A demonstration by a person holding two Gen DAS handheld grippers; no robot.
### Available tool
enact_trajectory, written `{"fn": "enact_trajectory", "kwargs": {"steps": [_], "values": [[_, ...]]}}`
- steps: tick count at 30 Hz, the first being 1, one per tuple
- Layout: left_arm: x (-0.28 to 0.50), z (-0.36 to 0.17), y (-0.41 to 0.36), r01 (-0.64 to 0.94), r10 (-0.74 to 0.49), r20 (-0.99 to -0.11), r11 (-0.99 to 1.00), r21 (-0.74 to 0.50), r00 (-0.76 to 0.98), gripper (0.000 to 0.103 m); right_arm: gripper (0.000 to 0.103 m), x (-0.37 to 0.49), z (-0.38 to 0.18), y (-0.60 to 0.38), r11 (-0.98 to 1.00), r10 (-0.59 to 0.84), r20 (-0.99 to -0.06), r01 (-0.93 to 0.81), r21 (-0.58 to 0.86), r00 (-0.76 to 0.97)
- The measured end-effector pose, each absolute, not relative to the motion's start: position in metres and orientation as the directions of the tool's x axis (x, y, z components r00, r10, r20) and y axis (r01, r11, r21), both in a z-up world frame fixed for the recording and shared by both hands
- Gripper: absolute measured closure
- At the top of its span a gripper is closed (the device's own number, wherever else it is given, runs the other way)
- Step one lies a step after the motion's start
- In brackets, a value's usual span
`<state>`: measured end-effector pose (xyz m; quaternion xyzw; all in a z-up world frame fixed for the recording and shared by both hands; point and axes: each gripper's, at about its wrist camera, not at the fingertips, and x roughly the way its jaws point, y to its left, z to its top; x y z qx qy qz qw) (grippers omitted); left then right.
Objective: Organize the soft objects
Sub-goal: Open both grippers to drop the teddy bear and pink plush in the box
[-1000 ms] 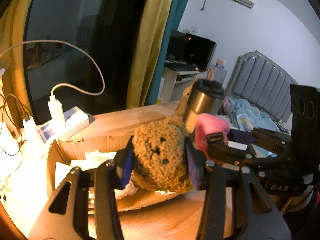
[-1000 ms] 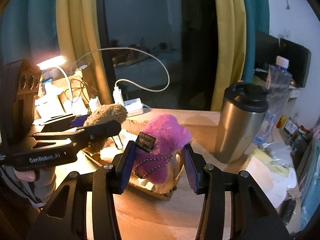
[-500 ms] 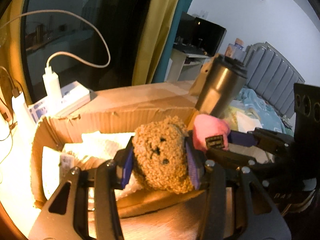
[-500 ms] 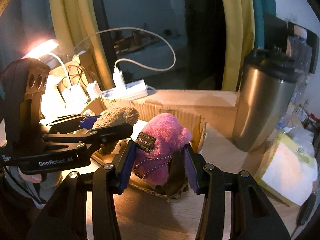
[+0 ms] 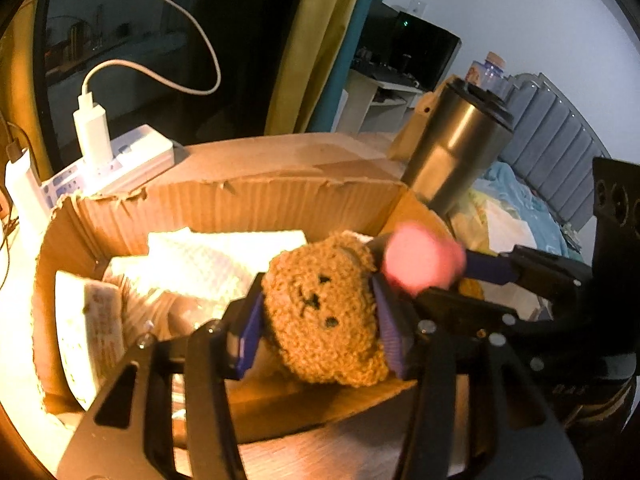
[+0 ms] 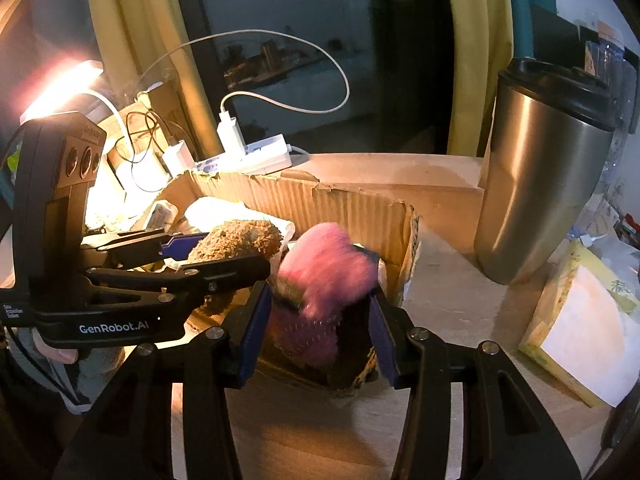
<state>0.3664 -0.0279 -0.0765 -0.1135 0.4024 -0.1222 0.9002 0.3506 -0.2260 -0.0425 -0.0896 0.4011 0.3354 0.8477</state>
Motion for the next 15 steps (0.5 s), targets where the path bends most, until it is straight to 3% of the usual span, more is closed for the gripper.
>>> {"fn": "enact_trajectory", "kwargs": {"steps": [3, 15], "values": [[0.364, -0.073, -0.028, 0.13, -0.309, -0.694, 0.945, -0.299, 0.65, 0.05, 0.046, 0.348, -0.036, -0.227, 0.764, 0.492, -0.736, -0.636, 0.109, 0.465], [0.351, -0.054, -0.033, 0.147, -0.279, -0.662, 0.957, -0.249, 0.696, 0.049, 0.045, 0.337, -0.015, -0.24, 0.789, 0.463, -0.722, -0.61, 0.071, 0.514]]}}
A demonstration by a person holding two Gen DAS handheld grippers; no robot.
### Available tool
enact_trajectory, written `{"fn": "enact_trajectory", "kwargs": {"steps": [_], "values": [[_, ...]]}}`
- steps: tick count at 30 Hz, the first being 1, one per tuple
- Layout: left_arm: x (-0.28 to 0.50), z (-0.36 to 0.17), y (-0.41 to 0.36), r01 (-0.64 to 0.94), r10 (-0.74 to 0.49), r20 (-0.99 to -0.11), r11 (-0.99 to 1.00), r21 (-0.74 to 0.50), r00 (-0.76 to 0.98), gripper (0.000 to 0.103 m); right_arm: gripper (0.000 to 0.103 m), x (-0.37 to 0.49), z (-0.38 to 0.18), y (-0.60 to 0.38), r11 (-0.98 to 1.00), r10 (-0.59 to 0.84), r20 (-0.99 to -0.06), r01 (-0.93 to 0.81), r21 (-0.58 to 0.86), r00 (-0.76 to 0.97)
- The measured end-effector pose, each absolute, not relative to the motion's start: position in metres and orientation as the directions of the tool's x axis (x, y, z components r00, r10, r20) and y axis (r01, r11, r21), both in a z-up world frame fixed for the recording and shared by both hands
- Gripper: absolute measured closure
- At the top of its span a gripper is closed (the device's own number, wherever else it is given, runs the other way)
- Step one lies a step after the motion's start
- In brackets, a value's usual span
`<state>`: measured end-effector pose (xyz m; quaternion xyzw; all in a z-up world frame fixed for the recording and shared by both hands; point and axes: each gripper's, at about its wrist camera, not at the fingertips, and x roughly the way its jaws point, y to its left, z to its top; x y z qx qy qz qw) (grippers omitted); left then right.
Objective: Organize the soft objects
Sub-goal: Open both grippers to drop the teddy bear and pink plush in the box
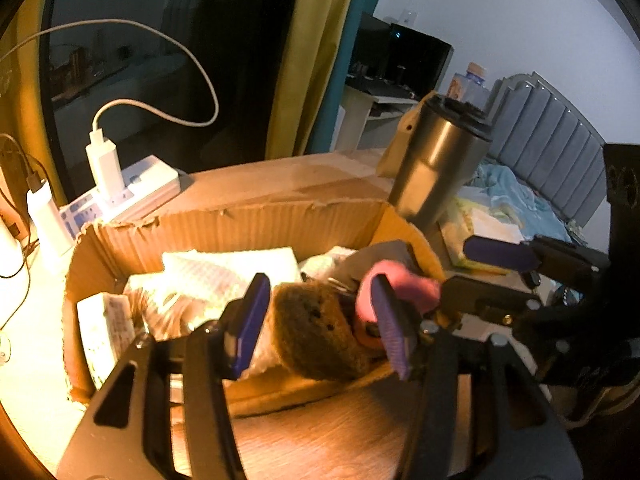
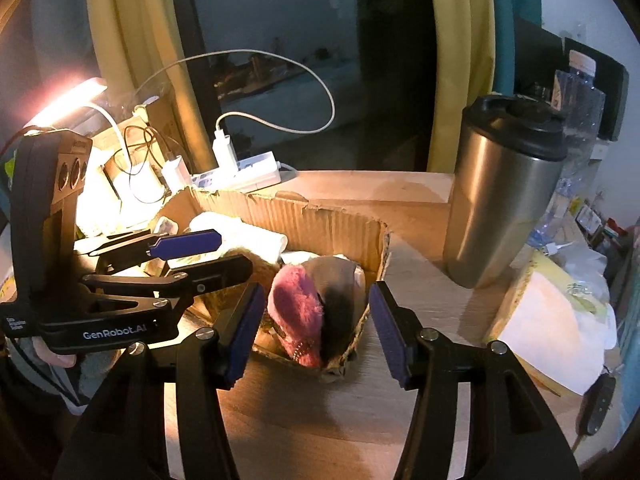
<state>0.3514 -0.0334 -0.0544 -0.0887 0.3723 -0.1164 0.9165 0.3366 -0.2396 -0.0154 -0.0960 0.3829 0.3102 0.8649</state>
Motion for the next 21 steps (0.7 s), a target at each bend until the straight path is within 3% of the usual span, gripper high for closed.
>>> {"fn": "enact_trajectory", "kwargs": {"steps": [2, 4, 21], "values": [[0.351, -0.054, -0.033, 0.141, -0.274, -0.663, 0.959, -0.247, 0.697, 0.045, 0.045, 0.335, -0.014, -0.241, 0.792, 0.459, -0.721, -0.607, 0.068, 0.518], [0.35, -0.051, -0.032, 0.139, -0.273, -0.659, 0.958, -0.249, 0.701, 0.028, 0.045, 0.333, -0.012, -0.242, 0.792, 0.458, -0.721, -0.606, 0.065, 0.52], [0.322, -0.007, -0.018, 0.137, -0.255, -0.564, 0.96, -0.244, 0.786, 0.027, 0.045, 0.316, 0.011, -0.24, 0.796, 0.457, -0.691, -0.605, 0.035, 0.561]]}}
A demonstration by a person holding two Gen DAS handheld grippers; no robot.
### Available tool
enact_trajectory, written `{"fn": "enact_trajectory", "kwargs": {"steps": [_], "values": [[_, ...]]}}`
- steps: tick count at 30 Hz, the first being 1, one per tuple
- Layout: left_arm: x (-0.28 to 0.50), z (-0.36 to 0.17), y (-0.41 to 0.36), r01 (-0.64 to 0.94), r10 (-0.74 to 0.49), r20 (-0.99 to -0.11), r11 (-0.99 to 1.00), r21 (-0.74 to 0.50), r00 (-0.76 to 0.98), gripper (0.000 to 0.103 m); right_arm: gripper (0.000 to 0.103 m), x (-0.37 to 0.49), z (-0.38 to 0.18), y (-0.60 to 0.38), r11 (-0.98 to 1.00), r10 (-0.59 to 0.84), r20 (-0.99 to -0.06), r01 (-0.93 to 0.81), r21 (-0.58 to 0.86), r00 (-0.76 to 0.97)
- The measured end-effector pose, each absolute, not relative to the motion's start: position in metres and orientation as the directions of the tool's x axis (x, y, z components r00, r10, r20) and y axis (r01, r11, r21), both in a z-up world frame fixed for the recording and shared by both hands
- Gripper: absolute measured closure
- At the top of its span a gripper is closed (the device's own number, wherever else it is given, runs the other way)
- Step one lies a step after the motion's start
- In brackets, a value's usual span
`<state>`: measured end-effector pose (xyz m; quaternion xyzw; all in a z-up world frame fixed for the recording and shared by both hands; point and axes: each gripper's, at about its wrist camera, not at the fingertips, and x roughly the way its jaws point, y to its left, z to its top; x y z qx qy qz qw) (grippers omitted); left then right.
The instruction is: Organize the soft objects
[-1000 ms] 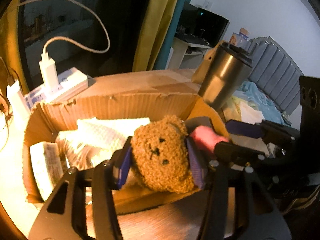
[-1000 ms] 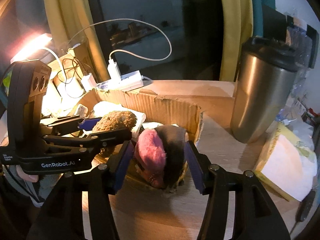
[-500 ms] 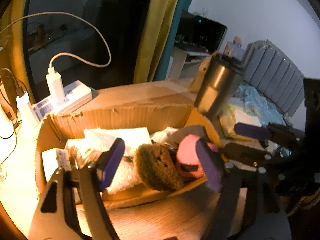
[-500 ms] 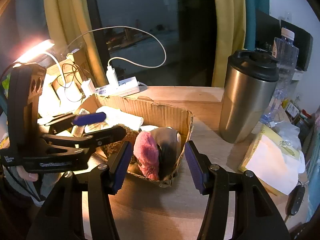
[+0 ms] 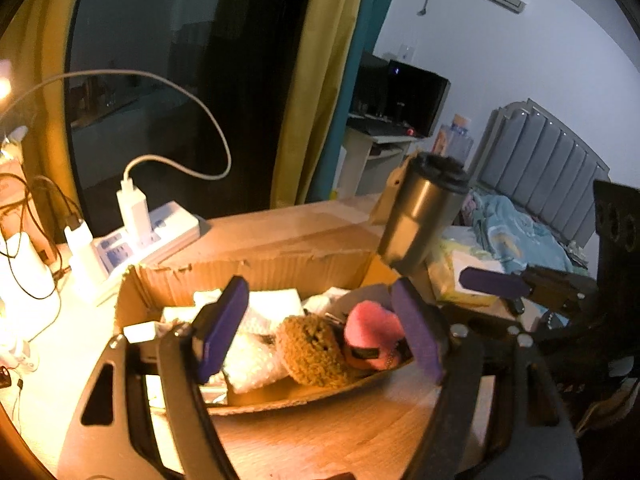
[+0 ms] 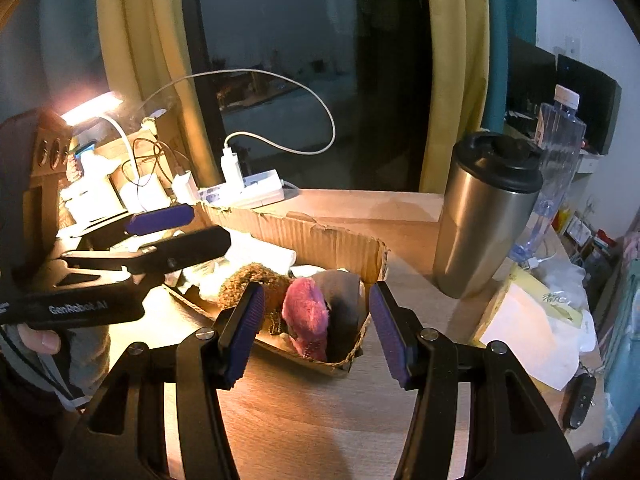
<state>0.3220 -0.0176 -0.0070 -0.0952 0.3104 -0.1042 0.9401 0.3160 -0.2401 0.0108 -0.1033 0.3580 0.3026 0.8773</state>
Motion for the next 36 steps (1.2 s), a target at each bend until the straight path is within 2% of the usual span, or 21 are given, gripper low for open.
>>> {"fn": "enact_trajectory", "kwargs": {"steps": [8, 10, 11, 24, 25, 26, 28, 36], "values": [[0.304, 0.017, -0.017, 0.157, -0.26, -0.521, 0.96, -0.233, 0.813, 0.027, 0.045, 0.301, 0.027, -0.241, 0.815, 0.434, -0.669, -0.579, 0.007, 0.603], [0.299, 0.023, -0.016, 0.164, -0.259, -0.508, 0.961, -0.224, 0.821, 0.027, 0.036, 0.296, 0.033, -0.241, 0.822, 0.425, -0.659, -0.569, -0.005, 0.62], [0.297, 0.026, -0.016, 0.166, -0.258, -0.503, 0.961, -0.221, 0.825, 0.027, 0.036, 0.293, 0.037, -0.241, 0.826, 0.42, -0.654, -0.563, -0.012, 0.63], [0.262, 0.066, -0.018, 0.179, -0.231, -0.428, 0.971, -0.16, 0.873, 0.025, 0.034, 0.26, 0.069, -0.245, 0.865, 0.379, -0.583, -0.499, -0.053, 0.719], [0.259, 0.069, -0.019, 0.18, -0.23, -0.425, 0.971, -0.155, 0.876, 0.022, 0.034, 0.256, 0.072, -0.244, 0.868, 0.374, -0.577, -0.494, -0.059, 0.726], [0.256, 0.071, -0.019, 0.178, -0.226, -0.419, 0.972, -0.153, 0.879, 0.014, 0.034, 0.252, 0.074, -0.244, 0.871, 0.368, -0.571, -0.487, -0.065, 0.734], [0.25, 0.074, -0.022, 0.183, -0.229, -0.411, 0.972, -0.149, 0.882, 0.009, 0.034, 0.243, 0.079, -0.243, 0.878, 0.354, -0.559, -0.472, -0.077, 0.75], [0.221, 0.098, -0.025, 0.213, -0.245, -0.363, 0.969, -0.127, 0.899, 0.008, 0.028, 0.211, 0.103, -0.244, 0.915, 0.295, -0.498, -0.391, -0.099, 0.816]]}}
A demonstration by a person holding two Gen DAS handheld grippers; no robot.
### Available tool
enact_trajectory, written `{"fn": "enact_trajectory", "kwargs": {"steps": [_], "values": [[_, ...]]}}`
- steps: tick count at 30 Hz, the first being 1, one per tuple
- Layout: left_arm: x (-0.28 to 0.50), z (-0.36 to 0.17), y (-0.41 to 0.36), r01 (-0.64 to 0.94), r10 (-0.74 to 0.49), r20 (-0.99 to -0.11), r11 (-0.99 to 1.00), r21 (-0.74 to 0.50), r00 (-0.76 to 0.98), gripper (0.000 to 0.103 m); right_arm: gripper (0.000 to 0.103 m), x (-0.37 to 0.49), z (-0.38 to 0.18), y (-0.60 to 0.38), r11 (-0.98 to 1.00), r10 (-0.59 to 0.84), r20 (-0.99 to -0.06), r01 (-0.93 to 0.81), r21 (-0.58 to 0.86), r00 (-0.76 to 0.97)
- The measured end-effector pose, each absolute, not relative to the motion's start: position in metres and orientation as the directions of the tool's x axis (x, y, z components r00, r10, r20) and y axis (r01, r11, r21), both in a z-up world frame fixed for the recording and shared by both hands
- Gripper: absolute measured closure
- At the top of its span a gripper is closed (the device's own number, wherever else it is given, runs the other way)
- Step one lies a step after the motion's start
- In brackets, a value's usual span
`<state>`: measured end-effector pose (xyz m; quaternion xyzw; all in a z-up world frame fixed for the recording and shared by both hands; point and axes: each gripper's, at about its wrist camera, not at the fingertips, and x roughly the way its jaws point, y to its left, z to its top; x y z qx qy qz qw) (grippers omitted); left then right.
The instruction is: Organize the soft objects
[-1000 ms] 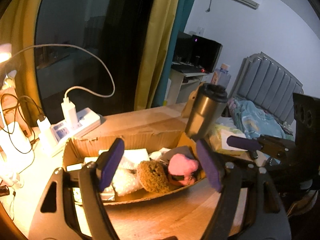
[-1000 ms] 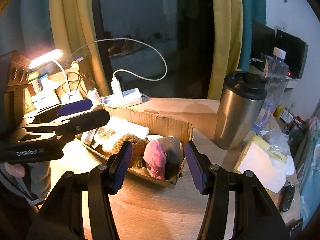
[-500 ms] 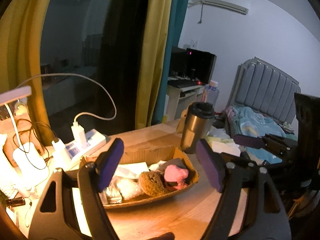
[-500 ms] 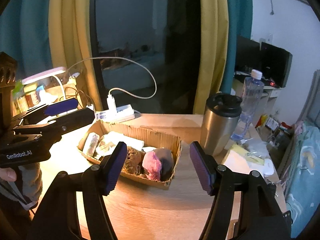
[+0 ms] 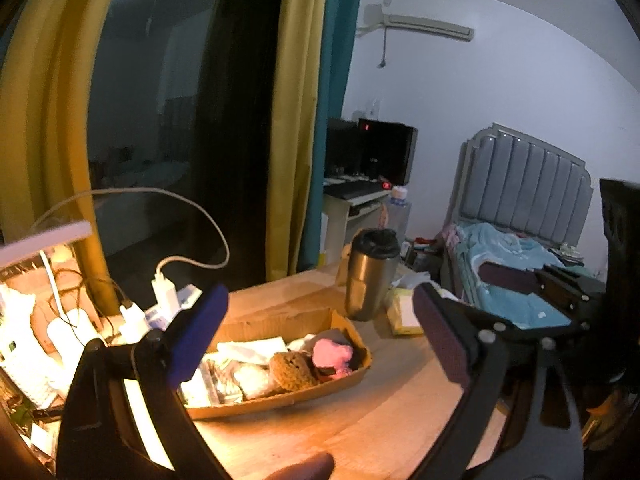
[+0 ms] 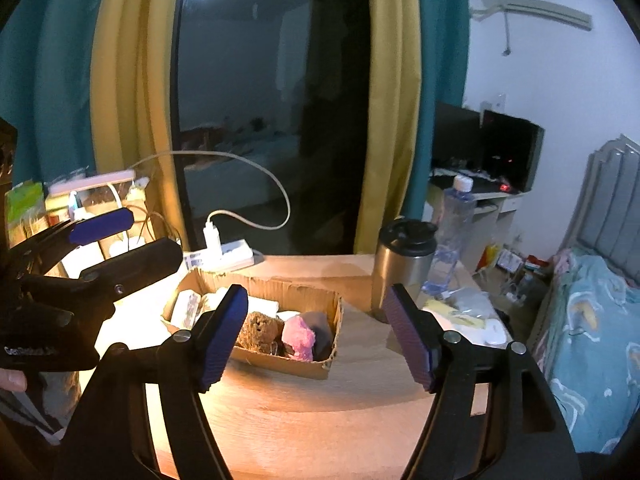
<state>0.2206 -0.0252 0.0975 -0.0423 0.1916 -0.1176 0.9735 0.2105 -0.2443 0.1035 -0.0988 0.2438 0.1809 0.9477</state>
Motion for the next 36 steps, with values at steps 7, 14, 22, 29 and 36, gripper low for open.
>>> {"fn": "enact_trajectory", "kwargs": {"steps": [7, 14, 22, 29, 36], "values": [[0.195, 0.118, -0.02, 0.193, -0.215, -0.321, 0.976, -0.099, 0.922, 0.008, 0.028, 0.181, 0.122, -0.243, 0.933, 0.262, -0.449, -0.343, -0.108, 0.854], [0.17, 0.132, -0.017, 0.184, -0.19, -0.289, 0.982, -0.049, 0.938, 0.008, 0.028, 0.155, 0.139, -0.239, 0.943, 0.239, -0.41, -0.311, -0.118, 0.88], [0.149, 0.144, 0.007, 0.148, -0.158, -0.254, 0.987, -0.057, 0.954, 0.008, 0.028, 0.133, 0.16, -0.229, 0.947, 0.217, -0.387, -0.29, -0.139, 0.896], [0.141, 0.153, 0.031, 0.124, -0.139, -0.224, 0.989, -0.077, 0.965, 0.008, 0.028, 0.124, 0.17, -0.216, 0.95, 0.215, -0.362, -0.281, -0.139, 0.907], [0.143, 0.152, 0.038, 0.145, -0.16, -0.226, 0.986, -0.082, 0.961, 0.008, 0.028, 0.129, 0.171, -0.213, 0.958, 0.197, -0.366, -0.257, -0.125, 0.91]]}}
